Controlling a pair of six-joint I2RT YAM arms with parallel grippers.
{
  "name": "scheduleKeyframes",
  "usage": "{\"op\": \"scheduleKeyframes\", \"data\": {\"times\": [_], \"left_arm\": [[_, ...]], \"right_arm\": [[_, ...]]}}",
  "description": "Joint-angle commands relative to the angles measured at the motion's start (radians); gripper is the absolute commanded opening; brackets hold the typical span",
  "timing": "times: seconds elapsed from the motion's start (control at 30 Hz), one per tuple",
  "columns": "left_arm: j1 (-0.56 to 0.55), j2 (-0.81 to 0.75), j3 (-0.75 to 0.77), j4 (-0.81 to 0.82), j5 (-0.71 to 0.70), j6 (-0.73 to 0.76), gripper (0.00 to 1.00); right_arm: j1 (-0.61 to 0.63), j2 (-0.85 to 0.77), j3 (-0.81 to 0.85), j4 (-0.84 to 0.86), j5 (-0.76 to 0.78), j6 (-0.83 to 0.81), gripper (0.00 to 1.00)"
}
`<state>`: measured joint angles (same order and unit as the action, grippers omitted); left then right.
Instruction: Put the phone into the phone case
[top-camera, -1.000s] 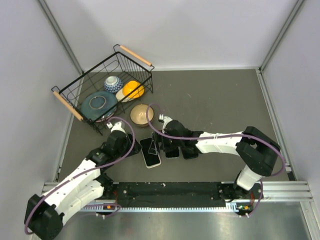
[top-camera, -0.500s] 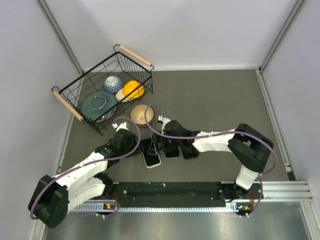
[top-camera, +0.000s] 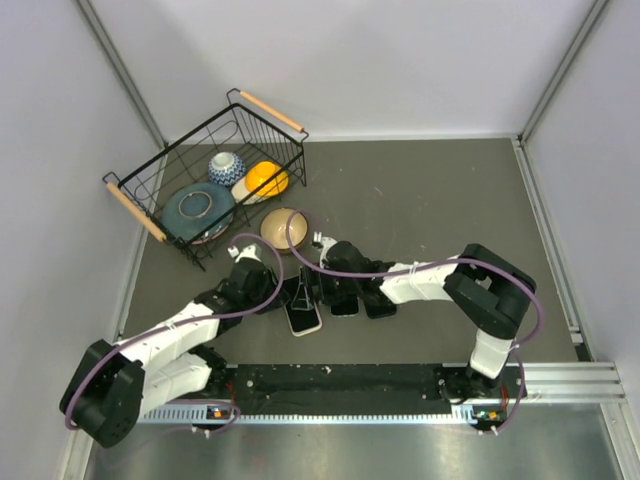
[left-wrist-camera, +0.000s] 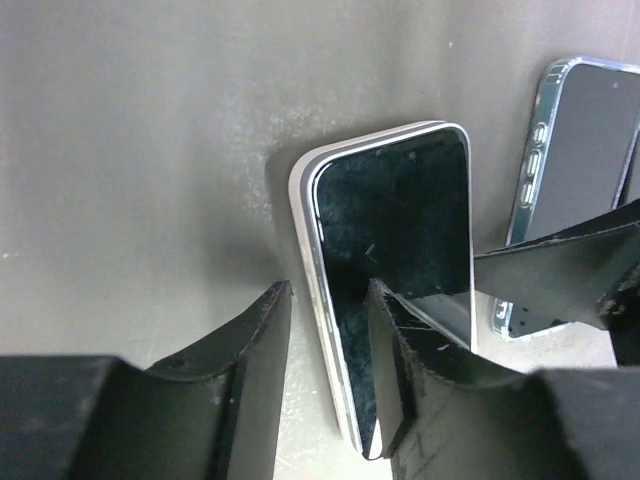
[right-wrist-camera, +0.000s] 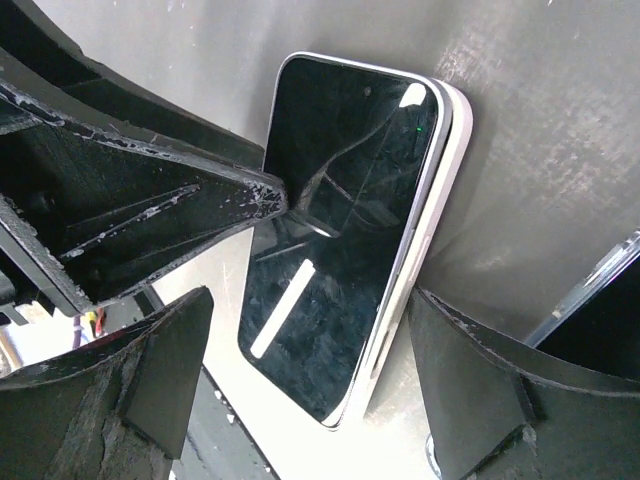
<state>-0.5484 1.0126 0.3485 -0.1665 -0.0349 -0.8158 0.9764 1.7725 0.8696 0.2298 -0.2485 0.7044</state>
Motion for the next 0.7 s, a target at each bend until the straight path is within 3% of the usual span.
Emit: {"op": "scheduleKeyframes", "data": {"times": [0.0,0.07,0.17,0.2,0.33,0.5,0.67], "left_arm": [[0.004,0.032,-0.026,0.024,0.030,0.001,0.38],[0.004,0.032,-0.034,0.031,0.064,0.000,0.36],[0.004,0.015,-0.048,0.039,0.101,-0.006,0.34],[0.004,0.011,-0.052,0.045,0.110,-0.008,0.34],[0.004,-0.026,-0.081,0.073,0.162,-0.029,0.33],[0.004,-0.042,-0.094,0.079,0.176,-0.036,0.31],[0.004,-0.045,-0.103,0.096,0.196,-0.036,0.31]], "right_arm": [[-0.008,0.027,0.014,0.114,-0.066,0.058,0.78],[-0.015,0.024,-0.001,0.163,-0.112,0.107,0.78],[-0.047,0.034,-0.076,0.395,-0.201,0.235,0.77],[-0.056,0.044,-0.096,0.545,-0.239,0.271,0.76],[-0.090,0.106,-0.165,0.818,-0.305,0.415,0.68],[-0.093,0.140,-0.170,0.847,-0.304,0.446,0.62],[-0.093,0.134,-0.147,0.708,-0.288,0.405,0.54]]}}
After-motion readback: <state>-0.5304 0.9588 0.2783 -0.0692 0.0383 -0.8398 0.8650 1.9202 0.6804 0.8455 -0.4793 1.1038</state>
